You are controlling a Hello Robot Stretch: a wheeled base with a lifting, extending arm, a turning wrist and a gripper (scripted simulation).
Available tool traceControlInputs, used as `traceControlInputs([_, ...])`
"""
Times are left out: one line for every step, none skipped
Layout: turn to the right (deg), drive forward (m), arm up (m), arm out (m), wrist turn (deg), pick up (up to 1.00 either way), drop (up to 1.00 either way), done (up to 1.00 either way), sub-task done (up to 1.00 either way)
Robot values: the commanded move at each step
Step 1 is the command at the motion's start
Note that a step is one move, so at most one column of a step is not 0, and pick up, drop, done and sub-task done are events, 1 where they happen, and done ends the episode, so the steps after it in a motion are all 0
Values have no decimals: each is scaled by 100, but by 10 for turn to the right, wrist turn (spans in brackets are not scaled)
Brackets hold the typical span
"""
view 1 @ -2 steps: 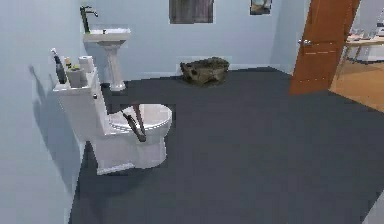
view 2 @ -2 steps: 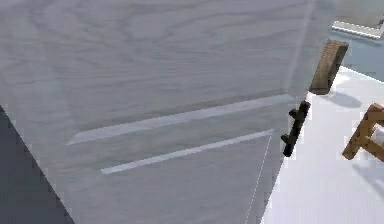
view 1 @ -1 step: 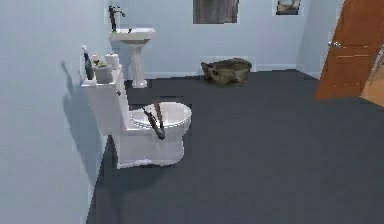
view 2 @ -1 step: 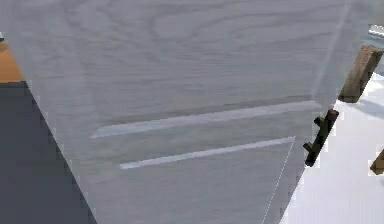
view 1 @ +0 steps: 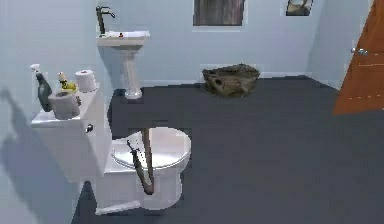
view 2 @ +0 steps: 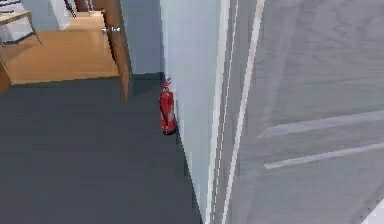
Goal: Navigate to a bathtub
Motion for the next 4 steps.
traceControlInputs([300,0,0,0,0,0,0,0,0])
traceControlInputs([0,55,0,0,0,0,0,0,0])
traceControlInputs([0,70,0,0,0,0,0,0,0])
traceControlInputs([-390,0,0,0,0,0,0,0,0])
